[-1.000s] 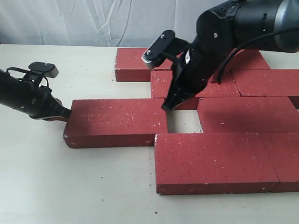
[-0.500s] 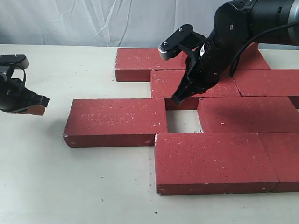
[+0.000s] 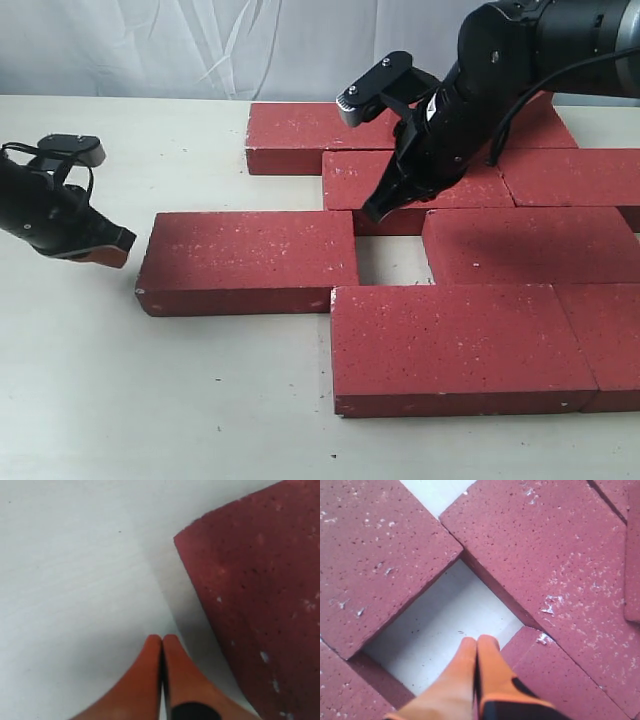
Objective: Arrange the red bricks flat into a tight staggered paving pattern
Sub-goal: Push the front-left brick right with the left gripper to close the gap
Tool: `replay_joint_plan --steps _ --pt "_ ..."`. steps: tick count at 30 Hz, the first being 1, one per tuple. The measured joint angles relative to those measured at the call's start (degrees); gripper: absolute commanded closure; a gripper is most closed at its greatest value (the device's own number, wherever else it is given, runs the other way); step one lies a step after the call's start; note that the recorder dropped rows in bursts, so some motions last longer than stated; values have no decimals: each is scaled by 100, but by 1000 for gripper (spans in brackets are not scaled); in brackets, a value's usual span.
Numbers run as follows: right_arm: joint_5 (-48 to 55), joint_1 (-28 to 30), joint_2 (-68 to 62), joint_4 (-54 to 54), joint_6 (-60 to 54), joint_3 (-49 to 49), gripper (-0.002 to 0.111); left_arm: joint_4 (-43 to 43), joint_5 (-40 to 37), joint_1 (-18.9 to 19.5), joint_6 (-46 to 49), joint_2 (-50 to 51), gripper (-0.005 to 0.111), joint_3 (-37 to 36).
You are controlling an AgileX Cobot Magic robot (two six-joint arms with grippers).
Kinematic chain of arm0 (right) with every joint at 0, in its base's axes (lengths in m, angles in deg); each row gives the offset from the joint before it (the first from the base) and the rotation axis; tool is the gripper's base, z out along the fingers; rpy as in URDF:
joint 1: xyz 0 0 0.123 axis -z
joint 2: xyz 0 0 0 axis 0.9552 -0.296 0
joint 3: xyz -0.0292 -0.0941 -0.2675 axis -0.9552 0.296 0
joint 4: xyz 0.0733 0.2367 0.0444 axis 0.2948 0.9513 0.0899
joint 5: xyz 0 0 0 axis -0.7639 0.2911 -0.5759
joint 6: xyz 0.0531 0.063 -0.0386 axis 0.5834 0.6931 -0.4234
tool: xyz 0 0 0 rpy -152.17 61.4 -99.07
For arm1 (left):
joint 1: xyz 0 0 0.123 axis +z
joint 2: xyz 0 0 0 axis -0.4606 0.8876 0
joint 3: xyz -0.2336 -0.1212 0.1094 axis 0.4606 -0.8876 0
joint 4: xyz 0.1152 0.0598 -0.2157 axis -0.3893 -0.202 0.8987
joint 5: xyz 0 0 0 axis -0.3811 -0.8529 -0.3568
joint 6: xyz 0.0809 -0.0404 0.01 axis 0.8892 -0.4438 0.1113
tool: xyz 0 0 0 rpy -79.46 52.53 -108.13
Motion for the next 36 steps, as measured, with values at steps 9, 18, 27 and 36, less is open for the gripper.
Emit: replay_joint_plan --steps 9,18,27,36 --pt "-11 0 0 62 0 0 109 186 11 -31 116 208 107 0" --pt "-46 0 0 72 0 0 109 392 302 -768 263 208 107 55" --pt "-46 0 0 72 0 0 109 444 707 -1167 284 234 107 55" --pt "-46 0 0 72 0 0 109 489 712 -1631 284 639 107 479"
